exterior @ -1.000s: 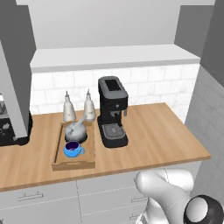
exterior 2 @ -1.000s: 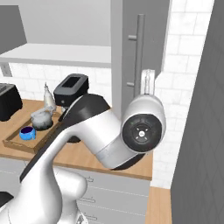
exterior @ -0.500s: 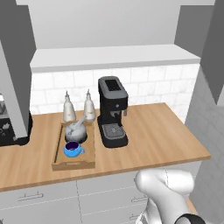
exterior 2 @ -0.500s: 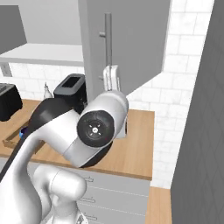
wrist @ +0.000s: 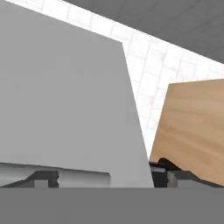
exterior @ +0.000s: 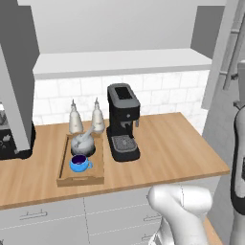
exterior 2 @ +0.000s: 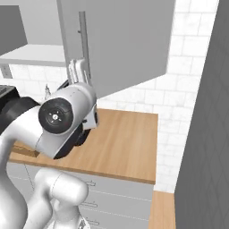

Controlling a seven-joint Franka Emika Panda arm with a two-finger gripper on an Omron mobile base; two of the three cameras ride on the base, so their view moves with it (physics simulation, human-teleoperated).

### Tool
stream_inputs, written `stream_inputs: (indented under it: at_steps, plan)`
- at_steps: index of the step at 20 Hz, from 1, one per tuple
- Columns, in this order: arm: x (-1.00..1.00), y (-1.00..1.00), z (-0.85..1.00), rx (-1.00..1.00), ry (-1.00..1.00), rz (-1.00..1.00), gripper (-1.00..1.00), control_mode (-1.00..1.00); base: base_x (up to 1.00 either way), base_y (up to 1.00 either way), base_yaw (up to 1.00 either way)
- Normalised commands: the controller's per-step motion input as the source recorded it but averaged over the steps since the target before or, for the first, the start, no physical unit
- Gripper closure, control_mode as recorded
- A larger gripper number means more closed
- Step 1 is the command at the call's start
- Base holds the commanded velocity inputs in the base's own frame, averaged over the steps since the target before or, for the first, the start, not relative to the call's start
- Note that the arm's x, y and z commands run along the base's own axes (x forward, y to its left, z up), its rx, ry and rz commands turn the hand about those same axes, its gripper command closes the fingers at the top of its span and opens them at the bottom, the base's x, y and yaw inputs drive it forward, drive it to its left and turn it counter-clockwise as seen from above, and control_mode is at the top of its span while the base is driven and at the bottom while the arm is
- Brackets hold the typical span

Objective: Pick the kettle from the counter and place it on the tray. Then pick the mug from the cabinet and place it on the tray. Then close the cabinet doors.

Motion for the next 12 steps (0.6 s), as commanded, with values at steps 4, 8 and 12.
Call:
stream_inputs:
  at_steps: [4, 8, 12]
  plan:
    - [0.4, 0.82, 0.11, 0.0, 0.0, 0.1, -1.0, -1.0, 0.0, 0.0, 0.0]
    - [0.66, 0.67, 0.11, 0.0, 0.0, 0.04, -1.0, -1.0, 0.0, 0.0, 0.0]
    - [0.88, 0.47, 0.01, 0.0, 0.0, 0.01, -1.0, -1.0, 0.0, 0.0, 0.0]
